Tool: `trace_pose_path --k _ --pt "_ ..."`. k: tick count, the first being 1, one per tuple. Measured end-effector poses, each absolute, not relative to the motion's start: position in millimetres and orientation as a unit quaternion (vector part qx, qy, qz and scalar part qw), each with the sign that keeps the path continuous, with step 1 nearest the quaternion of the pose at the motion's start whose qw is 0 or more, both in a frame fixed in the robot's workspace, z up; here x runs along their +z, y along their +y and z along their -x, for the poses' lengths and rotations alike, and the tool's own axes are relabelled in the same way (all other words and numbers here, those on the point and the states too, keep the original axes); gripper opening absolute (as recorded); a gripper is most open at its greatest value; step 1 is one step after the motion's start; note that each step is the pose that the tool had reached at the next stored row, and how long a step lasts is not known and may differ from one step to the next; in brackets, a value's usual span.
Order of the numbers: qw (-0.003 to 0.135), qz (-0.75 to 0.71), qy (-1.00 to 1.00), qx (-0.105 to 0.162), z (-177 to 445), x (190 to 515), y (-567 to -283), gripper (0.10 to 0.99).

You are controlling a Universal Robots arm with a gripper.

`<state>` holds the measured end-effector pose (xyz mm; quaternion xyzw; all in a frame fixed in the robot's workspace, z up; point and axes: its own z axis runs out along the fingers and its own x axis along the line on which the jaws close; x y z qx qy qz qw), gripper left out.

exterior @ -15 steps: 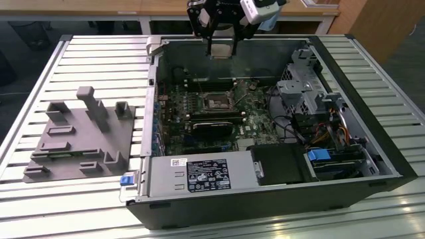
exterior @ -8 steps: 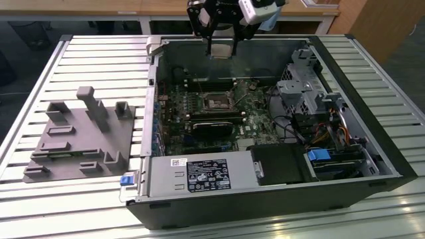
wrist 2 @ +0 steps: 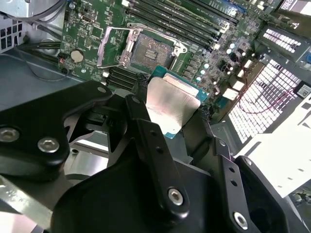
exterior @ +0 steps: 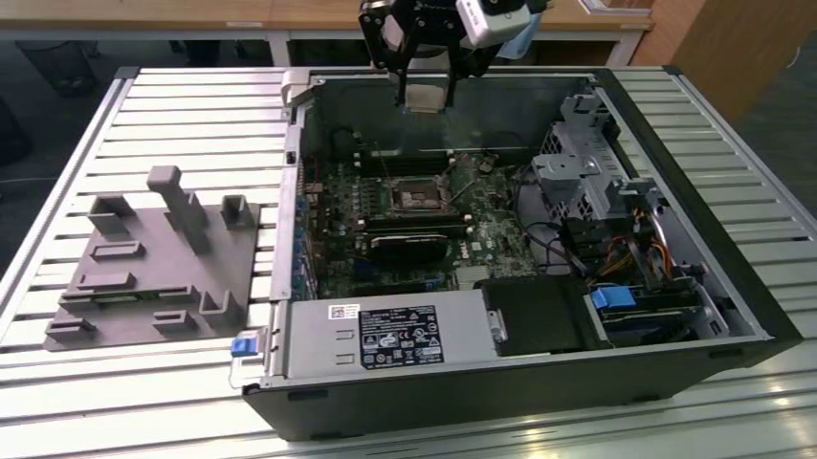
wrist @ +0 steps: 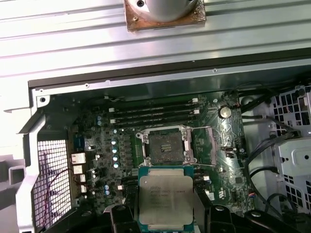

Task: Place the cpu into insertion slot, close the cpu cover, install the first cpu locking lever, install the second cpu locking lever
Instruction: 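Place the cpu into insertion slot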

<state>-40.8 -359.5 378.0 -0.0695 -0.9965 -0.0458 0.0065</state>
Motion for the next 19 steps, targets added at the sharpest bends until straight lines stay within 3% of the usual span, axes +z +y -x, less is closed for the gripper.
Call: trace_pose_path --k 19 --pt "0.006 0.084 -0.995 -0.046 40.8 377.9 -359.5 0.537"
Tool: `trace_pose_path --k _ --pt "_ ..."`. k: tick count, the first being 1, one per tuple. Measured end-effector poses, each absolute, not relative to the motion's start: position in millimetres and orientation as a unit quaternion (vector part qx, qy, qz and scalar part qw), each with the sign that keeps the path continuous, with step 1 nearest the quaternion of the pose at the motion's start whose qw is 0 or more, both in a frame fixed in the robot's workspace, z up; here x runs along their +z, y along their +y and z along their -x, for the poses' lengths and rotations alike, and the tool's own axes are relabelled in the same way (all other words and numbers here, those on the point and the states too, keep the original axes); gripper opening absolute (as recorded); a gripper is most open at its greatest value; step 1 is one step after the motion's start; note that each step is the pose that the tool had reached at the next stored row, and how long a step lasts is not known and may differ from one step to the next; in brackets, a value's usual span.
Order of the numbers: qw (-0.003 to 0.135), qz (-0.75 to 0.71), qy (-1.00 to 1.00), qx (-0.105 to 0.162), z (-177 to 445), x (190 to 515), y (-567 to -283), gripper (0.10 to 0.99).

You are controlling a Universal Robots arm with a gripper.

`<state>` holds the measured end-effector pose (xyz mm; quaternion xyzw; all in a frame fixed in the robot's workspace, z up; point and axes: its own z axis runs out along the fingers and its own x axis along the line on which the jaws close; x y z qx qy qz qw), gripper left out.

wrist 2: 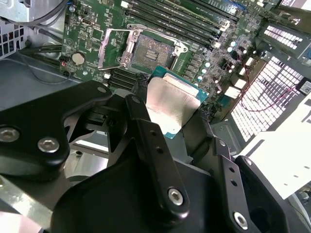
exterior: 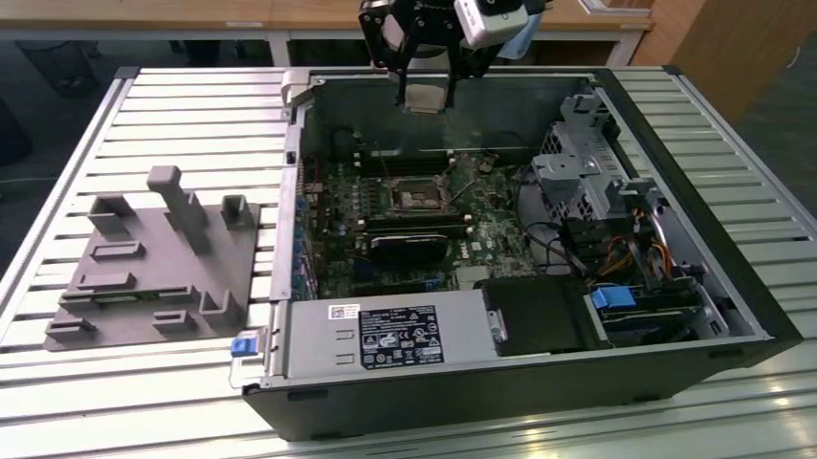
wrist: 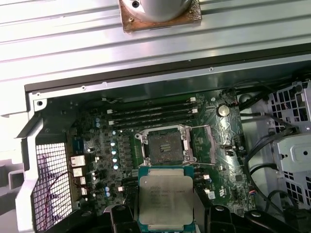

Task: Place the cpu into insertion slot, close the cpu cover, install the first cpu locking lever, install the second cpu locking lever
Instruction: 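Place the cpu into insertion slot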

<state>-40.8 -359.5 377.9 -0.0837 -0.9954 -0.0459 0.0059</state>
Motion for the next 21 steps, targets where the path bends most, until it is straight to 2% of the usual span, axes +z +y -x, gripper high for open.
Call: trace_pose_path --k 21 --pt "0.005 0.093 -0.995 -0.046 40.9 377.9 -359.5 0.537"
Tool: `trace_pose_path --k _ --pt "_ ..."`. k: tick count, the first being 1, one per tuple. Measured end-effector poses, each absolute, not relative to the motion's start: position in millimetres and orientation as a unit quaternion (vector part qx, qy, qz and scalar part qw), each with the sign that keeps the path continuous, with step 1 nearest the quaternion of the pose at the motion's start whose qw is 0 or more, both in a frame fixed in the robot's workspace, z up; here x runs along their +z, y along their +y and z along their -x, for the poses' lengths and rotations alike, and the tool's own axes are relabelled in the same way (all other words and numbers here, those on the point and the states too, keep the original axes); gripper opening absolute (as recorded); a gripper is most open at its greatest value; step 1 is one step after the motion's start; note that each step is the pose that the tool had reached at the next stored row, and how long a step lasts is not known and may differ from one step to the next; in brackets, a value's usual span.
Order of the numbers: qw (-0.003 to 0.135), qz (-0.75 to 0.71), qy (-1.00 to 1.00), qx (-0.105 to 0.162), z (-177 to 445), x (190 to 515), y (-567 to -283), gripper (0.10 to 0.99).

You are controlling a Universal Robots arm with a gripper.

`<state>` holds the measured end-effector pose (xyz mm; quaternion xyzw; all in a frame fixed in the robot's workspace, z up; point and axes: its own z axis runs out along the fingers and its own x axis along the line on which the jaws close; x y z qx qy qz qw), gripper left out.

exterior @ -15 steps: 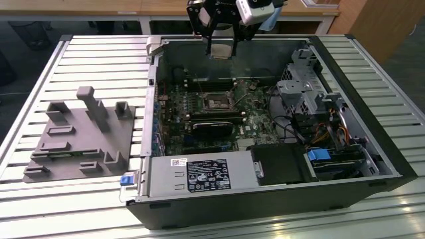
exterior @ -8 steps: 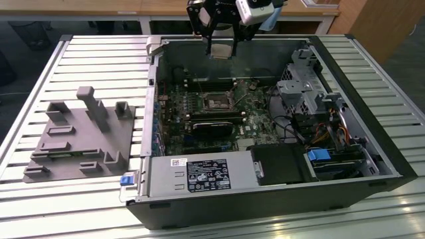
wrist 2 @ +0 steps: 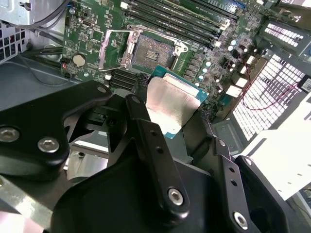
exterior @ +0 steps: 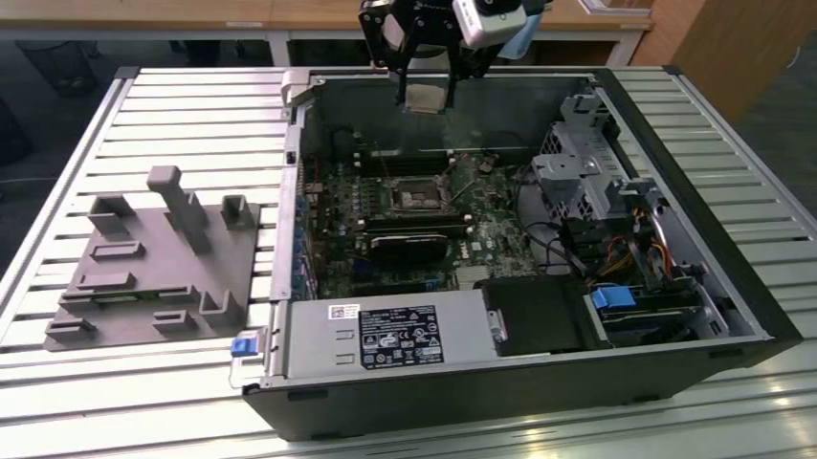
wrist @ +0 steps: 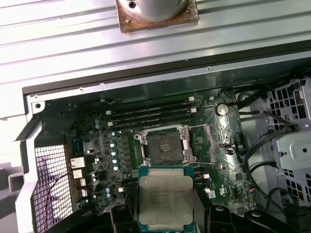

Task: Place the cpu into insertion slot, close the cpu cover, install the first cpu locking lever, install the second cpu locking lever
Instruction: 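Place the cpu into insertion slot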

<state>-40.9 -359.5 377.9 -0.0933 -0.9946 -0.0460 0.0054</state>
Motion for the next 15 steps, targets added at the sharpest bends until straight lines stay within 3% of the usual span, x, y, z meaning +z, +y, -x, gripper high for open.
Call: trace_pose_path --k 15 --pt "0.005 0.099 -0.994 -0.046 40.9 377.9 -359.5 0.537"
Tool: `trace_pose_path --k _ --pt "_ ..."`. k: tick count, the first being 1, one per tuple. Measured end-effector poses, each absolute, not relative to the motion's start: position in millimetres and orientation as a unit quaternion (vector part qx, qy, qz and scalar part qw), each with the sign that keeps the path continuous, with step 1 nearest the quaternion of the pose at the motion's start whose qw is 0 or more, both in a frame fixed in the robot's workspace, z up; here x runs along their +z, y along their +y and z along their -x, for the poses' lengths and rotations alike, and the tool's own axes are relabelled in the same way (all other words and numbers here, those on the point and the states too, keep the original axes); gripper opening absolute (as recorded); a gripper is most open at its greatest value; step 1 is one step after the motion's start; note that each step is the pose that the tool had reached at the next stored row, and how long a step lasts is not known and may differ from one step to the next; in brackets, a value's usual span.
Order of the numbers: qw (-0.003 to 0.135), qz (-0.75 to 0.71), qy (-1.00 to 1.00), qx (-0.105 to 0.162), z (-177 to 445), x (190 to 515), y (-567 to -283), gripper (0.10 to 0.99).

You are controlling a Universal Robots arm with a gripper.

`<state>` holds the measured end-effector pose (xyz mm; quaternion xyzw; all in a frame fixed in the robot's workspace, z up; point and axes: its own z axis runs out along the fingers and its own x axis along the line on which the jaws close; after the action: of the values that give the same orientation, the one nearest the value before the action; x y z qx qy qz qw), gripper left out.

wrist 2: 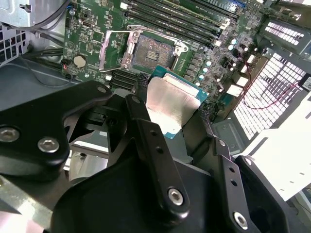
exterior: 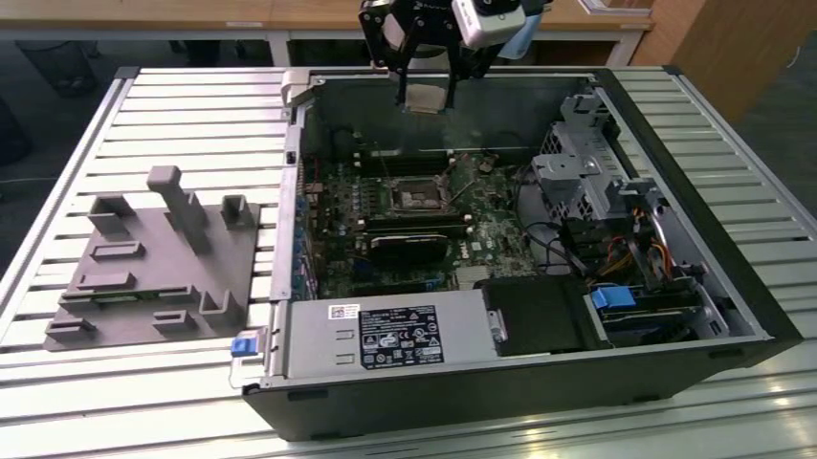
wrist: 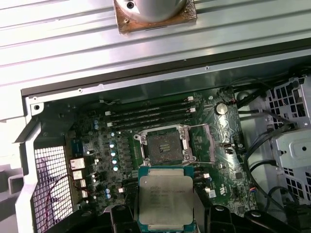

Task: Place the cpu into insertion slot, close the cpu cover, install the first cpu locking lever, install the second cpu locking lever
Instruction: 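Place the cpu into insertion slot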

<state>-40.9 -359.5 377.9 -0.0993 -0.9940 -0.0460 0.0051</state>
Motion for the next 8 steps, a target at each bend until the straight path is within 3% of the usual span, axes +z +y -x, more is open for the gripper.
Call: trace_pose_path --k 8 --pt "0.005 0.102 -0.994 -0.046 40.9 377.9 -359.5 0.537"
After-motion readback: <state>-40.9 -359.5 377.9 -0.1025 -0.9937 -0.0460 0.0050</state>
